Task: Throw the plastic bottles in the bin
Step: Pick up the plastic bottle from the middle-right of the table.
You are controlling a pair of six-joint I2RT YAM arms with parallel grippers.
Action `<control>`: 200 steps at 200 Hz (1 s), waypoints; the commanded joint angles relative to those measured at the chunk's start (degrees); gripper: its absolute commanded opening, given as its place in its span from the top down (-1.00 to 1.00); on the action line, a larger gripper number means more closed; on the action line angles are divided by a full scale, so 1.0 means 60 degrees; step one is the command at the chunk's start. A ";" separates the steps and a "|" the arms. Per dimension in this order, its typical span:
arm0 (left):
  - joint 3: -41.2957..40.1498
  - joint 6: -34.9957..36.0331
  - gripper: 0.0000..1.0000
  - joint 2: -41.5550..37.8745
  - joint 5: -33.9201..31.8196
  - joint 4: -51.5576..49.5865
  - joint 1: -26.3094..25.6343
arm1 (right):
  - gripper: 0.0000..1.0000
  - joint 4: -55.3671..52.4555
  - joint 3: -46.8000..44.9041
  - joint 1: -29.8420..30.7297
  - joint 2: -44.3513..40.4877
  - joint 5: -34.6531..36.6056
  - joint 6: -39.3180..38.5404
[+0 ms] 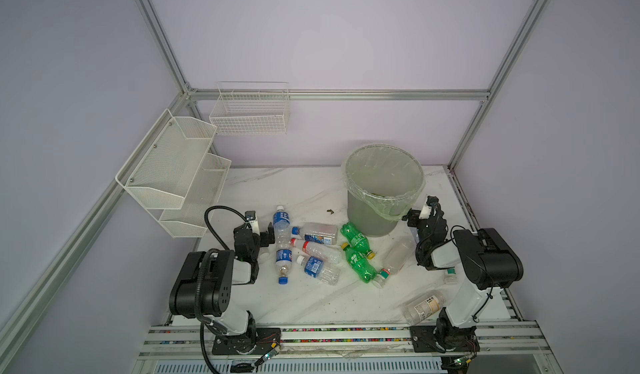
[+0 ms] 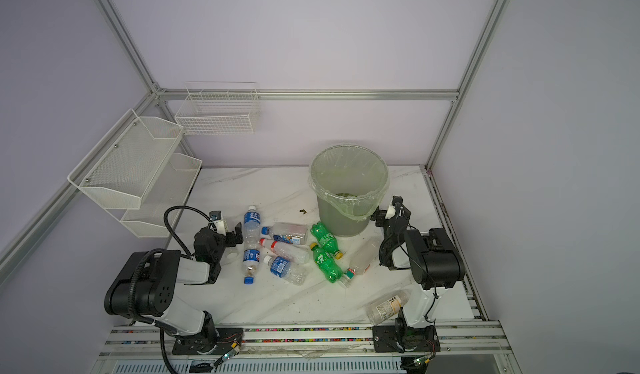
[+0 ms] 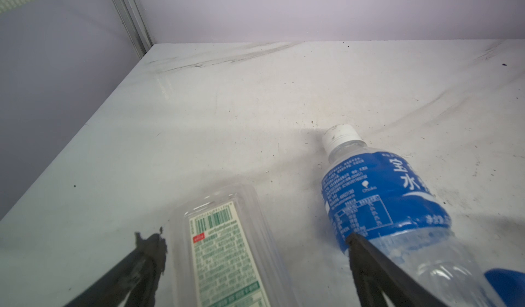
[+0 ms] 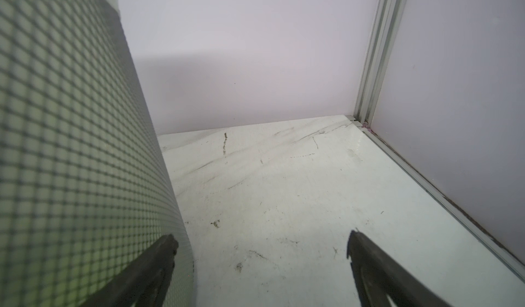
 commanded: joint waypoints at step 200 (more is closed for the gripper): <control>0.4942 -0.2150 -0.99 -0.3556 -0.0001 -0.8500 -0.0131 | -0.95 -1.1635 0.4496 -0.0019 -0.3103 0.2565 0.3318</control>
